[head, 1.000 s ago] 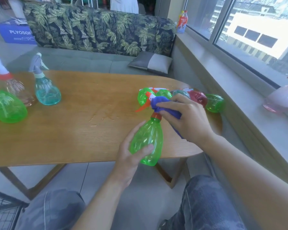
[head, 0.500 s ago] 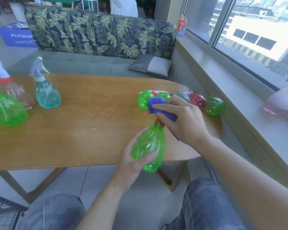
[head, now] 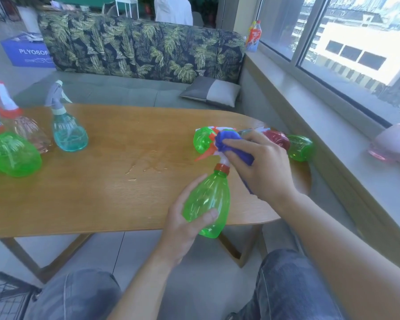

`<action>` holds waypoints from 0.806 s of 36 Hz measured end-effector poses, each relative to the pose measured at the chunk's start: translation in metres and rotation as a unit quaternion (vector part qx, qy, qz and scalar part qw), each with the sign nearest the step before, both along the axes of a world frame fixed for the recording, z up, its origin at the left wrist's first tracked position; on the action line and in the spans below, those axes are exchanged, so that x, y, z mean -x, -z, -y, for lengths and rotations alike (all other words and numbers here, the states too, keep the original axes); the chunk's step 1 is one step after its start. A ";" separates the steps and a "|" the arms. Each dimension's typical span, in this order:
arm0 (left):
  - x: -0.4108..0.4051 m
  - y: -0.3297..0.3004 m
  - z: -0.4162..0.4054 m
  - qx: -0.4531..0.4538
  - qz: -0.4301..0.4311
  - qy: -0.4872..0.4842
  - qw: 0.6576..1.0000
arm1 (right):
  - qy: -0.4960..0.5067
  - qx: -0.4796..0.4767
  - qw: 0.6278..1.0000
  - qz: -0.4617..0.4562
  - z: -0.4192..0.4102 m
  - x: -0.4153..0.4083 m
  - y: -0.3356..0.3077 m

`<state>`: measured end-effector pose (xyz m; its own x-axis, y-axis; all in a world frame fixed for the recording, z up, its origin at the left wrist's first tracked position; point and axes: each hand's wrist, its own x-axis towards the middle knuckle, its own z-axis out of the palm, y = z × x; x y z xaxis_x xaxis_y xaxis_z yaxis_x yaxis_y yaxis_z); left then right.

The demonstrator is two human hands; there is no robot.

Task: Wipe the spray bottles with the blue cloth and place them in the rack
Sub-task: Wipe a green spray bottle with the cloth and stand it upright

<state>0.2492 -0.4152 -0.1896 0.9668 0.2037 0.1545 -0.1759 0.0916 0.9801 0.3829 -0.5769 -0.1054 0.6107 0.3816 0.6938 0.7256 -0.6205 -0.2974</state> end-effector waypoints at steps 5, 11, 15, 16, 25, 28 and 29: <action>-0.001 0.000 -0.002 0.013 0.004 -0.015 1.000 | -0.042 0.031 0.999 -0.014 0.001 0.009 0.005; -0.002 0.001 -0.002 0.044 0.007 -0.009 0.999 | -0.042 -0.003 0.999 -0.033 0.006 0.012 0.008; -0.002 0.001 -0.003 0.068 0.011 -0.015 0.998 | -0.112 0.042 0.992 -0.045 0.007 0.018 0.012; -0.002 0.001 -0.002 0.068 0.011 -0.012 0.998 | -0.096 0.035 0.994 -0.039 0.008 0.017 0.010; 0.001 -0.002 0.000 0.020 0.008 0.023 1.000 | -0.005 -0.058 0.996 -0.064 -0.002 0.000 -0.015; 0.002 -0.005 0.001 0.016 0.013 0.018 1.000 | -0.011 -0.060 0.992 -0.107 -0.007 0.000 -0.023; 0.002 -0.005 0.001 0.013 0.016 0.015 1.000 | -0.010 -0.056 0.991 -0.123 -0.008 -0.001 -0.024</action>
<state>0.2474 -0.4157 -0.1844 0.9672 0.1786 0.1809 -0.2043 0.1228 0.9712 0.3834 -0.5686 -0.0813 0.7602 0.3239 0.5632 0.6338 -0.5602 -0.5333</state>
